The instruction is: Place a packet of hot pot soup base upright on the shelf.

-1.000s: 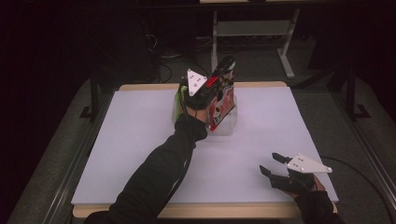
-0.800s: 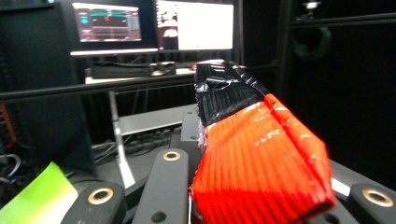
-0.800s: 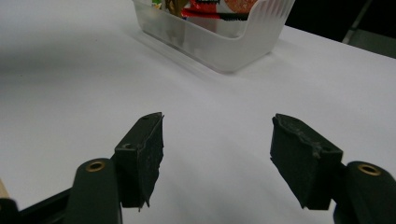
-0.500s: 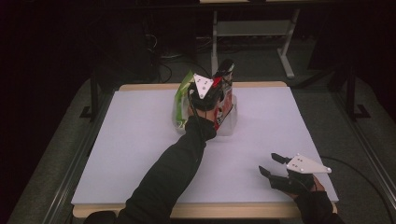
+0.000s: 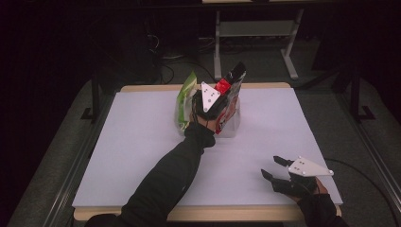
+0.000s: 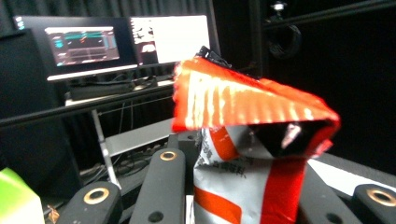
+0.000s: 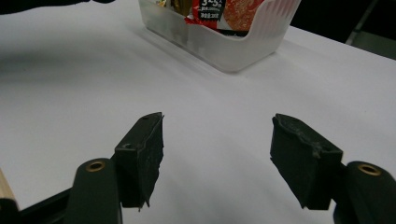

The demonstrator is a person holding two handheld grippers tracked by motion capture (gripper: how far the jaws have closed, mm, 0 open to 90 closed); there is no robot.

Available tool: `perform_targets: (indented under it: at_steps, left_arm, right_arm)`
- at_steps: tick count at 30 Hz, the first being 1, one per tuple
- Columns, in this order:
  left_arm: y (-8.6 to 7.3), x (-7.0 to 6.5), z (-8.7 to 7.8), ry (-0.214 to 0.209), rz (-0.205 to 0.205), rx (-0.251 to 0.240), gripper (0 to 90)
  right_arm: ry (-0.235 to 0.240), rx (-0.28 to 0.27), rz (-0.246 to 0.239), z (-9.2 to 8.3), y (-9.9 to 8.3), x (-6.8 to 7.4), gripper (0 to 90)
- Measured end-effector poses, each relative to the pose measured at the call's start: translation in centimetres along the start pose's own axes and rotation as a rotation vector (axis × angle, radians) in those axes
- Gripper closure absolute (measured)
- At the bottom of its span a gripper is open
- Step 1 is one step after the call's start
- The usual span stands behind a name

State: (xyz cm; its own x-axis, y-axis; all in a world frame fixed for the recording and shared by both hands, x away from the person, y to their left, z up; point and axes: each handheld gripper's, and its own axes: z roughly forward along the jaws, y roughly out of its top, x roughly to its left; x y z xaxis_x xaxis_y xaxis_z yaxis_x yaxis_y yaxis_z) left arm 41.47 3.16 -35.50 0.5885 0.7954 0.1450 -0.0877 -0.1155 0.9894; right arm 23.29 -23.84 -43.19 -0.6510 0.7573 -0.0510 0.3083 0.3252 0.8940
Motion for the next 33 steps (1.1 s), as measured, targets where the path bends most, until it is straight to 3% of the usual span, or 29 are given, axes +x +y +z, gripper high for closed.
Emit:
perform_targets:
  at_steps: [7,10,12,15,18,22,25,30,32,33]
  left_arm:
    - [-0.3,0.3,0.6,-0.065,0.022,0.032,74.2]
    - [-0.7,0.2,0.9,-0.063,0.053,0.049,73.2]
    - [-1.1,0.6,0.8,-0.064,0.013,0.055,72.5]
    - [-1.6,0.5,0.6,-0.080,0.051,0.061,71.7]
    - [-1.6,0.6,0.3,-0.101,0.045,0.076,69.9]
    - [-2.2,0.9,-0.5,-0.125,0.089,0.123,60.3]
    - [-2.6,1.2,-1.6,-0.150,0.078,0.157,54.0]
    - [-3.6,1.7,-3.5,-0.199,0.093,0.197,54.6]
    - [-3.9,1.7,-4.2,-0.225,0.133,0.244,56.5]
    - [-4.1,1.5,-4.5,-0.232,0.171,0.265,63.4]
  right_arm:
    - [0.011,0.013,-0.015,0.2,0.0,0.3,33.9]
    - [0.011,0.014,-0.014,0.2,0.0,0.3,33.9]
    - [0.013,0.014,-0.010,0.3,-0.1,0.2,33.9]
    - [0.011,0.015,-0.017,0.2,-0.1,0.2,33.9]
    - [0.014,0.015,-0.014,0.2,-0.1,0.2,33.9]
    - [0.017,0.022,-0.017,0.3,-0.1,0.3,33.9]
    - [0.022,0.022,-0.014,0.3,-0.1,0.3,33.9]
    - [0.029,0.028,-0.016,0.4,-0.1,0.4,33.9]
    - [0.031,0.032,-0.012,0.4,-0.1,0.4,33.9]
    - [0.034,0.032,-0.012,0.5,0.0,0.4,33.9]
